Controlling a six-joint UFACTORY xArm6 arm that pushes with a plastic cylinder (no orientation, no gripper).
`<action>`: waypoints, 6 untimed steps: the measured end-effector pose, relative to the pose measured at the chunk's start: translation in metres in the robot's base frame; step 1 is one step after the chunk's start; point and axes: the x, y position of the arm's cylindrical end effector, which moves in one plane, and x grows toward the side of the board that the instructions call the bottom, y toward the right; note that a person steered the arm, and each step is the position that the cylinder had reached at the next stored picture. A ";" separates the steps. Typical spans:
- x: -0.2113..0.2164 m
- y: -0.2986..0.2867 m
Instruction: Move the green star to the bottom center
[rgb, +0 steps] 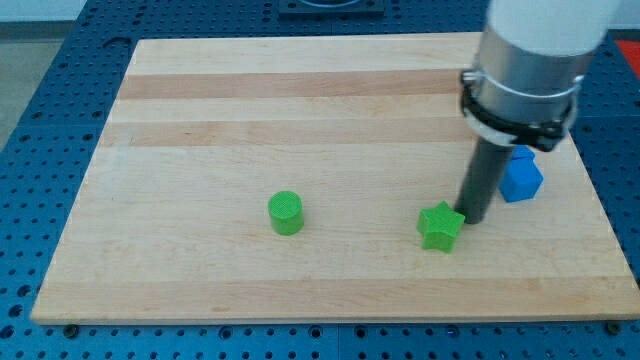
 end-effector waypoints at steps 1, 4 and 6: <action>0.004 0.047; 0.016 -0.061; 0.014 -0.080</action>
